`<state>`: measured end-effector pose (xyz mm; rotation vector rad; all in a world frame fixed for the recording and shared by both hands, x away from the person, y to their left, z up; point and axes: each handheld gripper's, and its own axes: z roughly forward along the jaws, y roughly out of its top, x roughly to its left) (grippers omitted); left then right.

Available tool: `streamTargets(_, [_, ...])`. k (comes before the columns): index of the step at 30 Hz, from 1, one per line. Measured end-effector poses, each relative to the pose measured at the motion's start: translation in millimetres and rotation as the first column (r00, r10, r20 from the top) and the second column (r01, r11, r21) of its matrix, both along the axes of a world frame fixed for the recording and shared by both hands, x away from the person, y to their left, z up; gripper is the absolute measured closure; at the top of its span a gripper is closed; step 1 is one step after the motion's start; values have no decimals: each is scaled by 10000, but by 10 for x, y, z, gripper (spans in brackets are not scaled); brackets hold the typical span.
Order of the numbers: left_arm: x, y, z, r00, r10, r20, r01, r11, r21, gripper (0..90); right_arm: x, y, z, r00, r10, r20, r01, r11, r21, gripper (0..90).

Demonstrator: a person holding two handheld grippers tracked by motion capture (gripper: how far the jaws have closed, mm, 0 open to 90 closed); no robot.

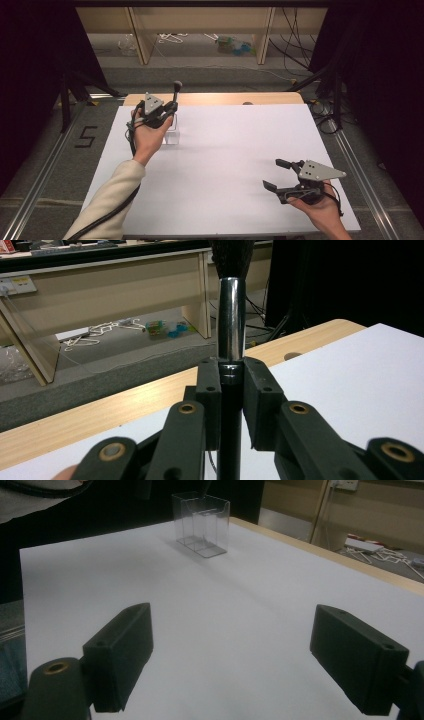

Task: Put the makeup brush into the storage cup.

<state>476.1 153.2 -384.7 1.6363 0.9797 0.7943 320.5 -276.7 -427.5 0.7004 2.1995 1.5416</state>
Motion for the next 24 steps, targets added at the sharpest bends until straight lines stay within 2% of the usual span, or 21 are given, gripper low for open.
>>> streamTargets(16, [27, 18, 2, 10000, -12, 74, 11, 9998, 180, 784, 0, 1, 0, 10000, 0, 4, 0, 10000, -6, 183])
streamTargets(17, [26, 11, -2, 10000, 28, 25, -28, 10000, 60, 784, 0, 0, 0, 10000, 2, 7, -2, 10000, -4, 183])
streamTargets(24, [39, 20, -8, 10000, 42, 78, -43, 9999, 111, 784, -1, 0, 0, 10000, 2, 1, -2, 10000, -7, 183])
